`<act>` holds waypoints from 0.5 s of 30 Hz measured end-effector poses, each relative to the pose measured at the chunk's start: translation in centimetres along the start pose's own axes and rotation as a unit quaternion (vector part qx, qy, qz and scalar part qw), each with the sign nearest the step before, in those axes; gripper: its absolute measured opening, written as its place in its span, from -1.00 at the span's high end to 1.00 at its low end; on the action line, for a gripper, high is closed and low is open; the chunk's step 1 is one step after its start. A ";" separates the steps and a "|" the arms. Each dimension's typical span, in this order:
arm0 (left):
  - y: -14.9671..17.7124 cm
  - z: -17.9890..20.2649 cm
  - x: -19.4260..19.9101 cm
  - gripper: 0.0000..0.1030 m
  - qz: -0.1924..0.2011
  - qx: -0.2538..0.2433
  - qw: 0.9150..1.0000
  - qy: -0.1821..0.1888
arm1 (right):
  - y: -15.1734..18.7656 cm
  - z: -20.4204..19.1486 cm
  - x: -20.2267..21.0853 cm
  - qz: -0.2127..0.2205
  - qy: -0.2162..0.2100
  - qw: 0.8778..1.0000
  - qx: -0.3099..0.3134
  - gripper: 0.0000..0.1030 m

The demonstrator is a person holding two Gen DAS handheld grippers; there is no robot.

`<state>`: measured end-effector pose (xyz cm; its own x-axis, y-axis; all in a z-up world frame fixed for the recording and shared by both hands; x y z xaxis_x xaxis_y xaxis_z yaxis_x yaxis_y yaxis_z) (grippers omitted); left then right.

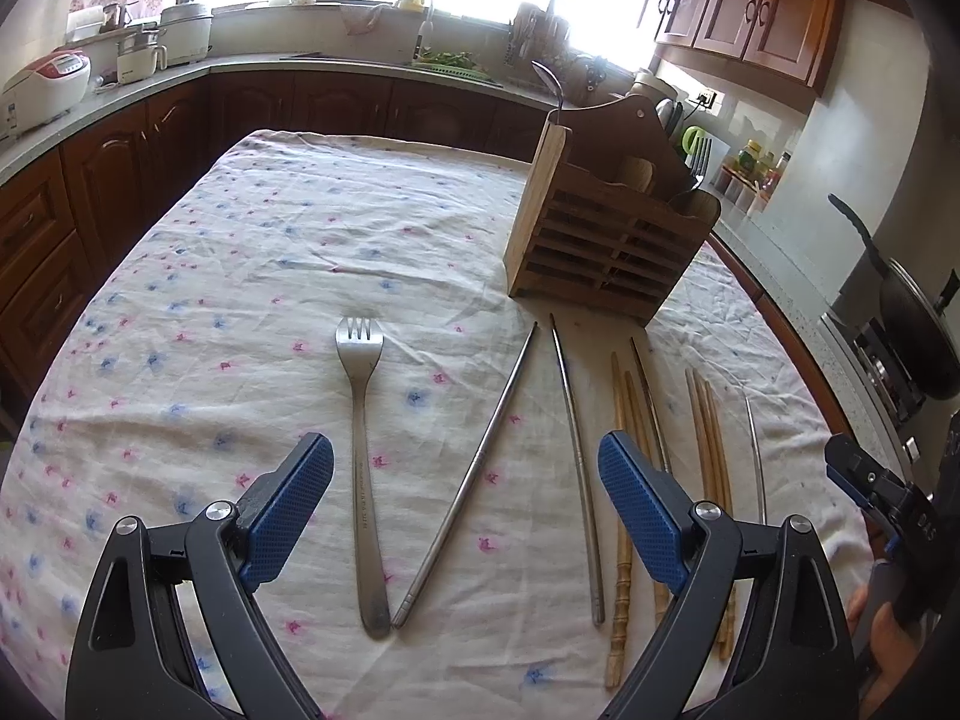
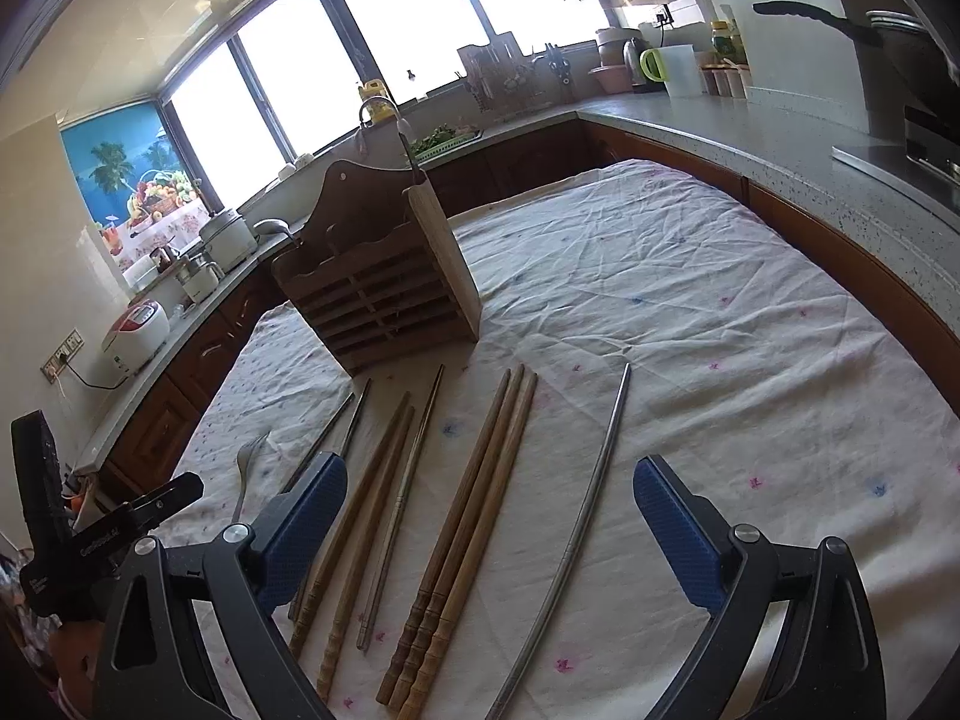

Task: Organize utensils
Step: 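Move both tools back down to the remaining utensils, then close the left tool on a metal chopstick while the right tool grasps another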

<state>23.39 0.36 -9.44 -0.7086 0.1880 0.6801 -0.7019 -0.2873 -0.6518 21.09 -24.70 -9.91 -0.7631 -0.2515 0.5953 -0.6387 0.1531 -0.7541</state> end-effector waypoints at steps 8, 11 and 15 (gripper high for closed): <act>-0.5 0.0 -1.8 -0.79 -0.018 -0.008 1.000 -0.015 | -0.3 0.4 -1.5 -0.015 0.006 1.000 0.005 -0.88; -0.9 0.0 -2.9 -0.78 -0.028 -0.020 0.999 -0.024 | -0.6 0.3 -2.3 -0.021 0.007 1.000 0.011 -0.71; -1.7 0.4 -4.2 -0.73 -0.037 -0.034 0.998 -0.028 | -1.2 -0.3 -3.7 -0.035 0.002 0.999 0.017 -0.29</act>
Point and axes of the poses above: each gripper's, at about its wrist camera, not at the fingertips, and x roughly against the way its jaws point, z to its right, y to its underside, the point moved 10 cm from there along -x, roughly the way its jaws point, and after that the axes turned 8 degrees about x, right-handed, at the moved point
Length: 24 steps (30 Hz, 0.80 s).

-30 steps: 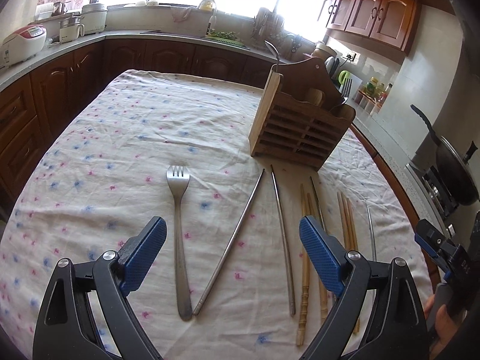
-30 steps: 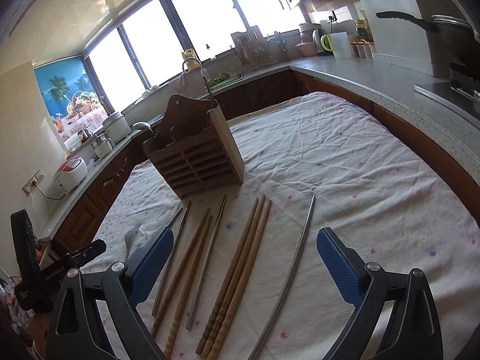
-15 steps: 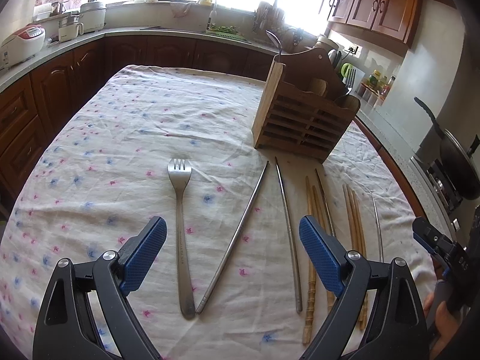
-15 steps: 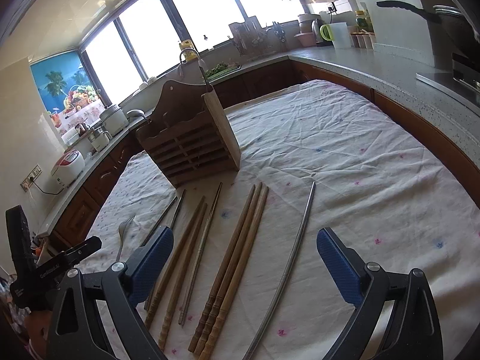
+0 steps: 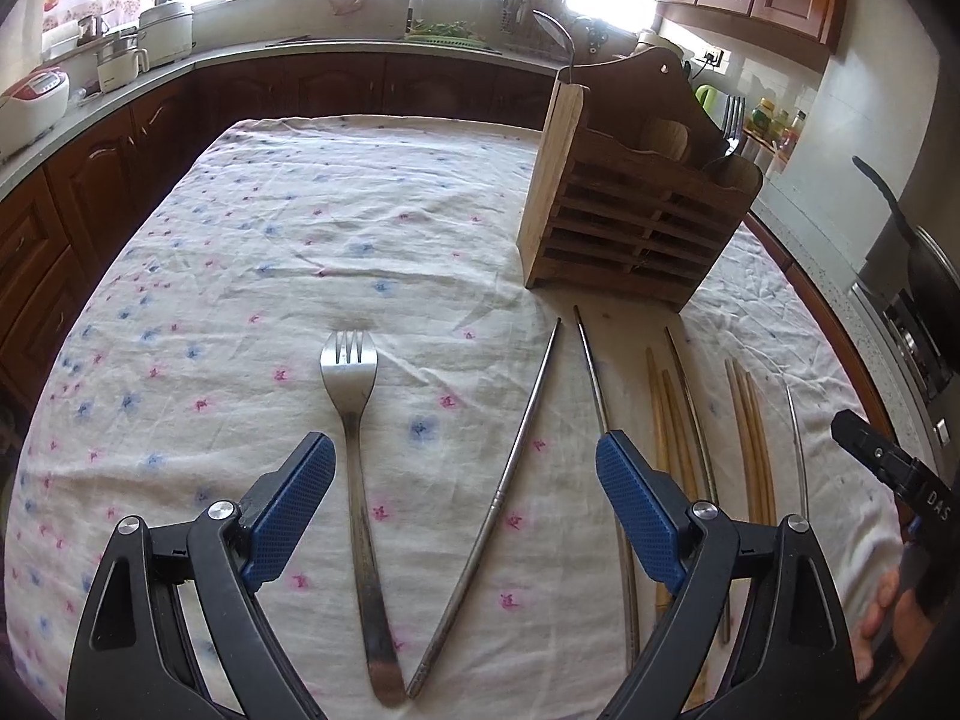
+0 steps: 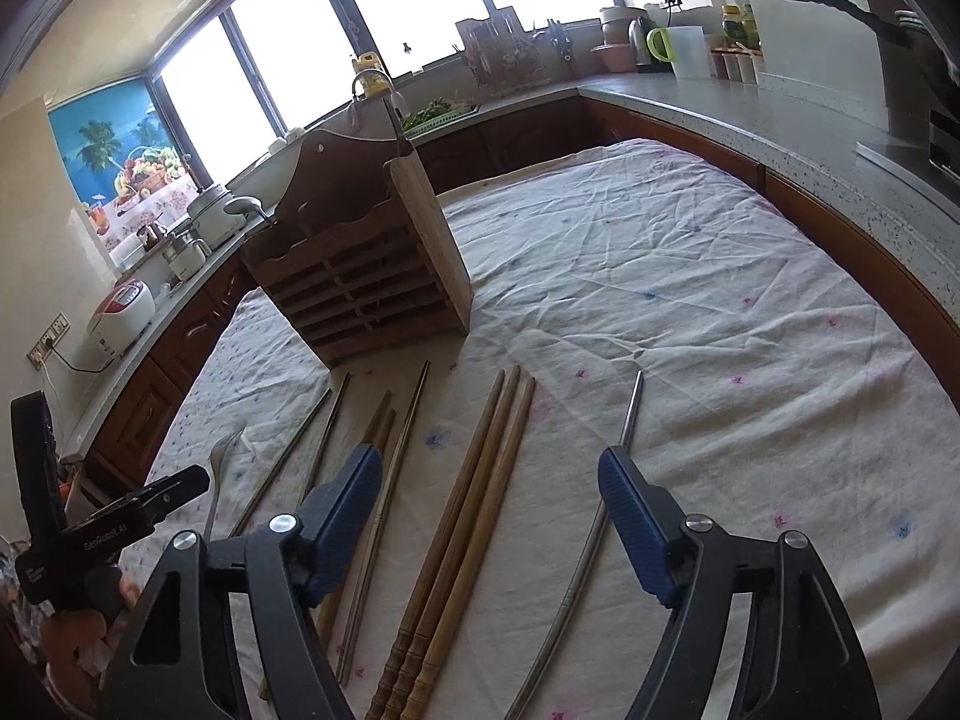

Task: Organize utensils
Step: 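Close the left tool on a metal chopstick while the right tool grasps another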

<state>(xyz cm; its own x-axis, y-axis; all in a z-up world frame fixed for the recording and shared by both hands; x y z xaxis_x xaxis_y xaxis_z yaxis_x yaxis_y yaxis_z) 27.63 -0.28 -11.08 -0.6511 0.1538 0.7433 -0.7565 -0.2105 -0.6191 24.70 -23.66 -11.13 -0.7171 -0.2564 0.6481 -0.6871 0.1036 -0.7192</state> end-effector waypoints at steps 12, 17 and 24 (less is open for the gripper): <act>-2.4 2.6 -5.0 -0.25 -0.044 -0.070 0.996 0.009 | -2.4 -3.6 -8.3 -0.064 -0.025 0.997 0.032 0.35; -2.7 3.4 -7.2 -0.03 -0.065 -0.096 0.993 0.006 | -2.6 -3.9 -11.4 -0.092 -0.016 0.995 0.045 0.43; -1.9 4.9 -9.1 0.20 -0.087 -0.143 0.986 -0.001 | -2.4 -4.3 -12.9 -0.106 0.007 0.991 0.084 0.52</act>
Point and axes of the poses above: each gripper's, at about its wrist camera, not at the fingertips, and x roughly against the way its jaws point, z to its right, y to its underside, the point moved 10 cm from there along -x, roughly the way its jaws point, and after that the axes turned 8 degrees about x, right-handed, at the moved point
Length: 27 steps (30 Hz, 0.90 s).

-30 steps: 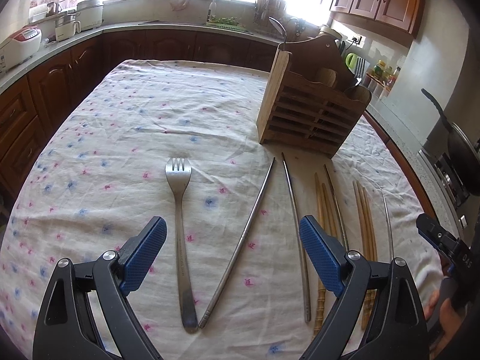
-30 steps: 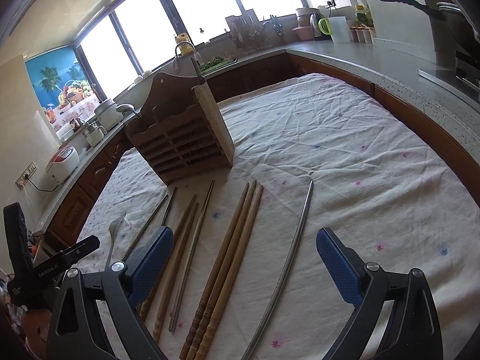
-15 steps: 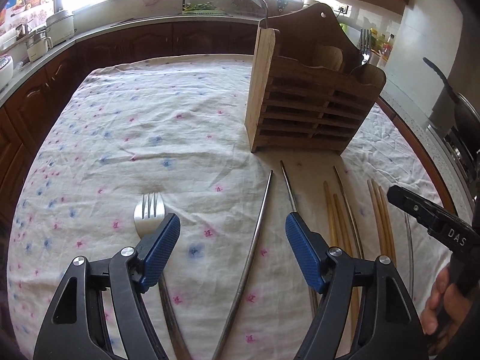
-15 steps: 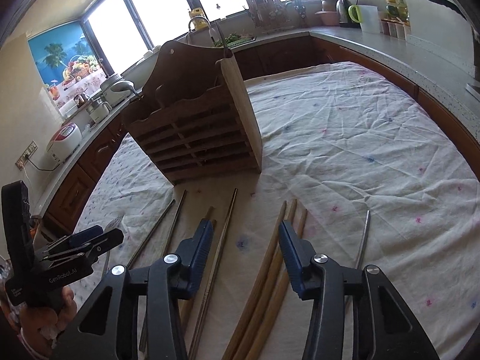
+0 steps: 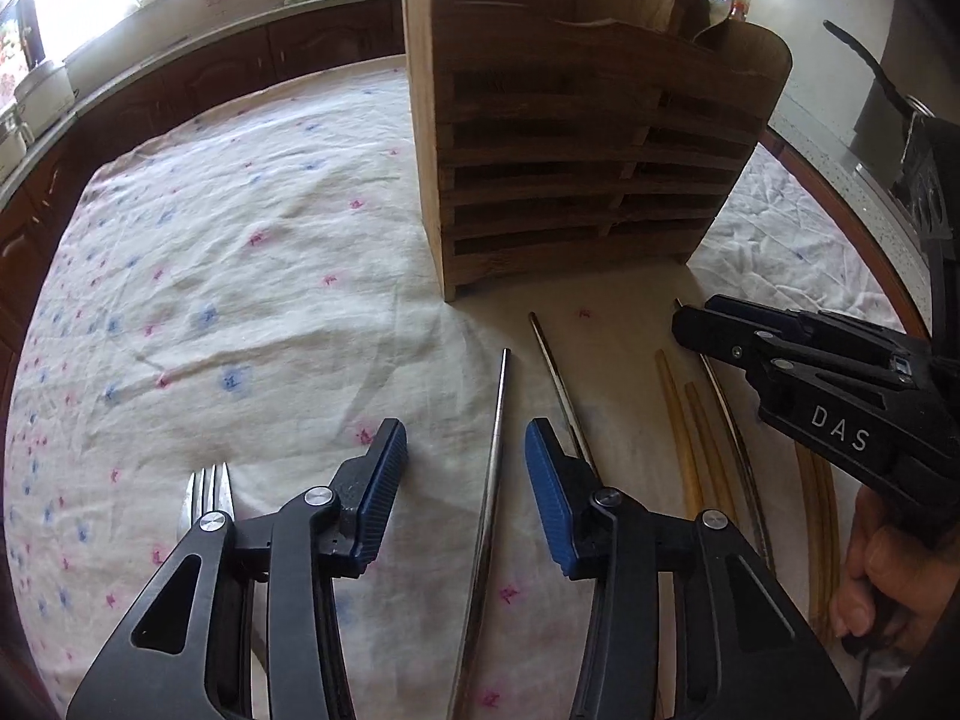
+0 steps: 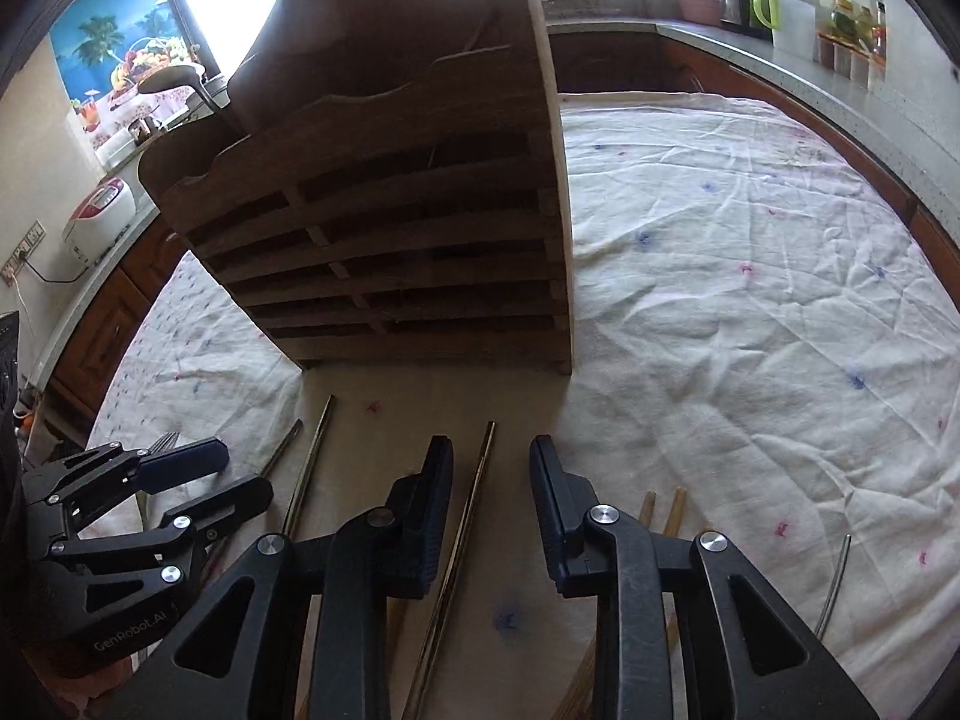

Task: Organize utensils
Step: 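Close the left tool on a metal chopstick while the right tool grasps another, then lift both metal chopsticks and lower them into the wooden holder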

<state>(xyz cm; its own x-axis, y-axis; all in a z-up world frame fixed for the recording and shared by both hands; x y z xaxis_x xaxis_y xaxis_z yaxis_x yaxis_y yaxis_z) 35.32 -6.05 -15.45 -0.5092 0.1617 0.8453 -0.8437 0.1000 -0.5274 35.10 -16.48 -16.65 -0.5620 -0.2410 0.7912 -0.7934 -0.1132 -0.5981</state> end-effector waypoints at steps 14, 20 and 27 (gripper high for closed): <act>0.0 1.3 2.6 0.92 0.022 0.001 0.999 0.046 | 0.3 0.0 3.3 0.024 -0.030 0.999 -0.011 0.92; -0.6 -0.5 7.9 0.92 0.061 0.061 0.991 0.097 | -0.2 0.5 8.7 0.075 -0.062 0.995 -0.036 0.93; -0.8 -1.7 14.3 0.92 0.114 0.085 0.982 0.124 | -2.6 -0.4 13.8 0.125 -0.066 0.989 -0.040 0.93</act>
Point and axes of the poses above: each gripper's, at about its wrist camera, not at the fingertips, and x roughly against the way its jaws point, z to its right, y to its underside, the point moved 10 cm from there along -x, roughly the way its jaws point, and after that the axes turned 8 degrees about x, right-handed, at the moved point
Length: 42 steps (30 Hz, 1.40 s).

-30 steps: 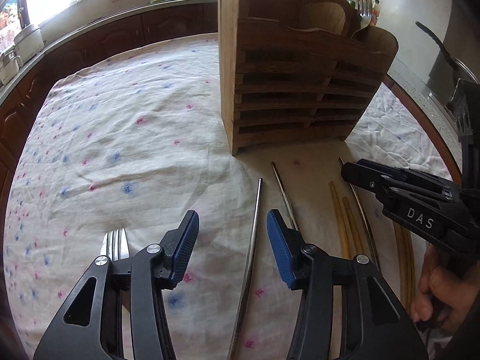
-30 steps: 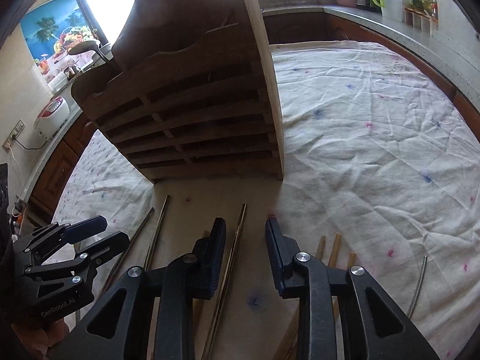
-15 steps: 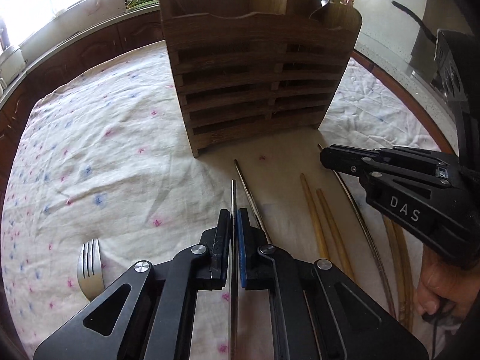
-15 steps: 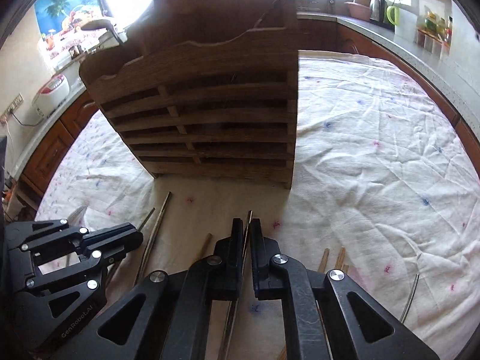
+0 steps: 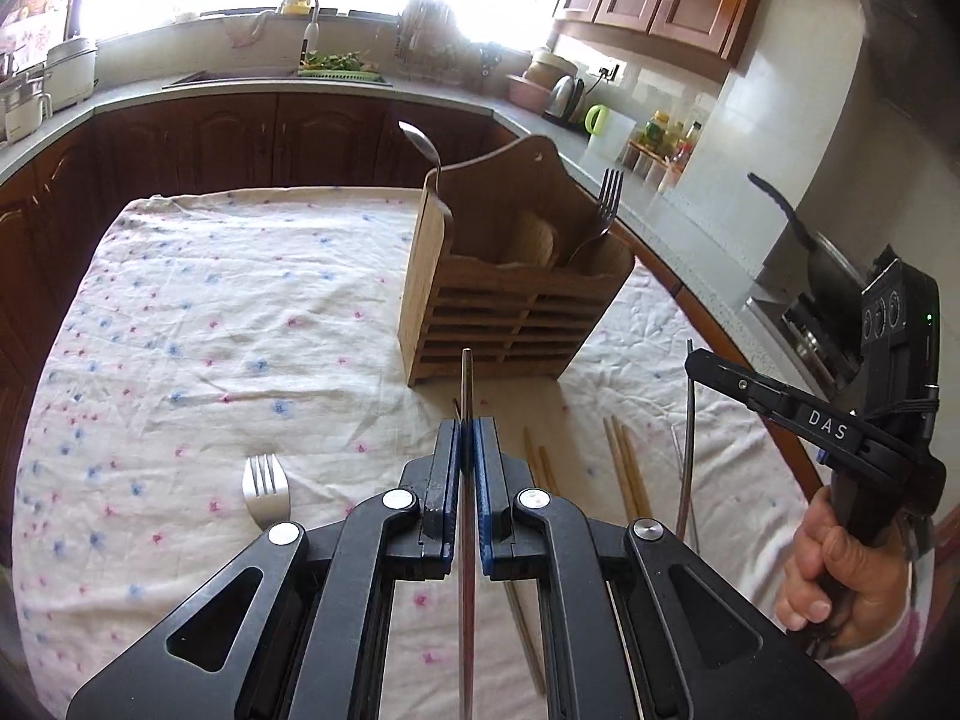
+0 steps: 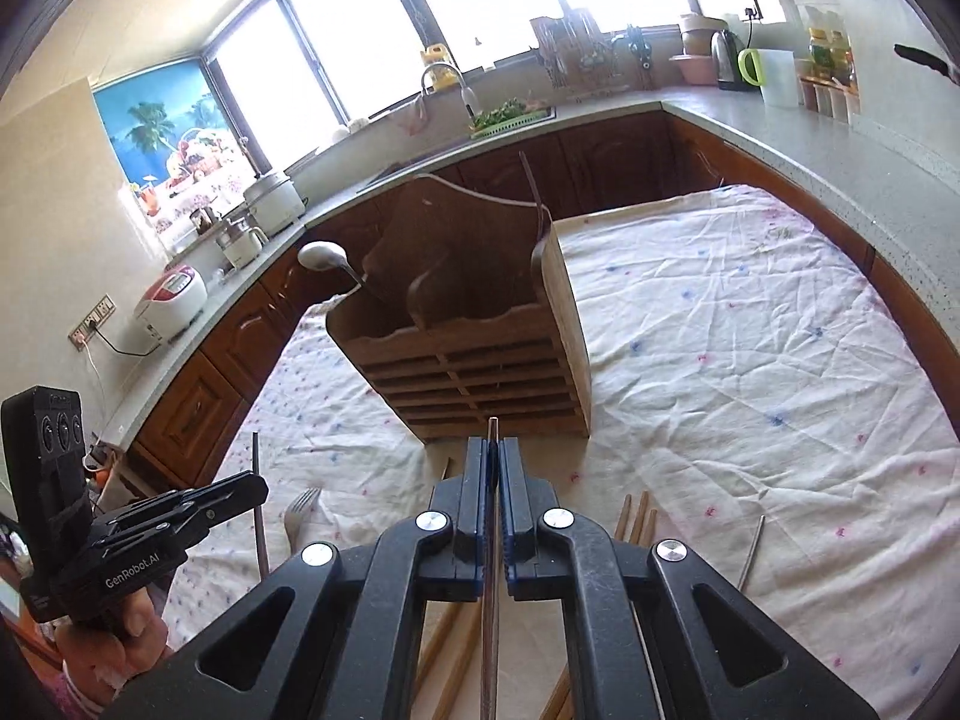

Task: Organize utensils
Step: 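Lift both metal chopsticks and lower them into the wooden holder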

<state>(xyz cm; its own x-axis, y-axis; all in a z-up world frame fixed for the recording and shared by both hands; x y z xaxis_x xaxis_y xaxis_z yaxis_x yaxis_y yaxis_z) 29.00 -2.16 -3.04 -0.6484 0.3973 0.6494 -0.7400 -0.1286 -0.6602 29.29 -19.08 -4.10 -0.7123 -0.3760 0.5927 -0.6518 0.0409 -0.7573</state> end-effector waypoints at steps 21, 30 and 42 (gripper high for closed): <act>-3.1 1.4 6.6 0.92 0.080 0.015 0.996 0.020 | -5.1 -1.3 6.1 0.083 0.000 0.996 0.019 0.93; -5.9 1.7 7.7 0.92 0.112 0.018 0.993 0.023 | -7.1 -1.4 6.7 0.106 -0.001 0.994 0.023 0.94; -14.4 3.7 9.7 0.92 0.200 0.005 0.979 0.028 | -16.1 -1.2 9.8 0.194 0.019 0.980 0.041 0.94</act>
<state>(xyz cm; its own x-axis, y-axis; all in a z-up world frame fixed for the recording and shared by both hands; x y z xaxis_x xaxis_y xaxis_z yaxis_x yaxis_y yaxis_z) 32.76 0.14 14.19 -0.8761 0.3633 0.3171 -0.4306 -0.2933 -0.8536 32.50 -22.32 14.17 -0.9126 -0.3118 0.2646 -0.3082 0.0993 -0.9461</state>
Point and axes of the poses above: each gripper's, at about its wrist camera, not at the fingertips, and x roughly against the way its jaws point, z to its right, y to its underside, the point moved 10 cm from there along -x, roughly the way its jaws point, and after that the axes turned 8 degrees about x, right-handed, at the moved point
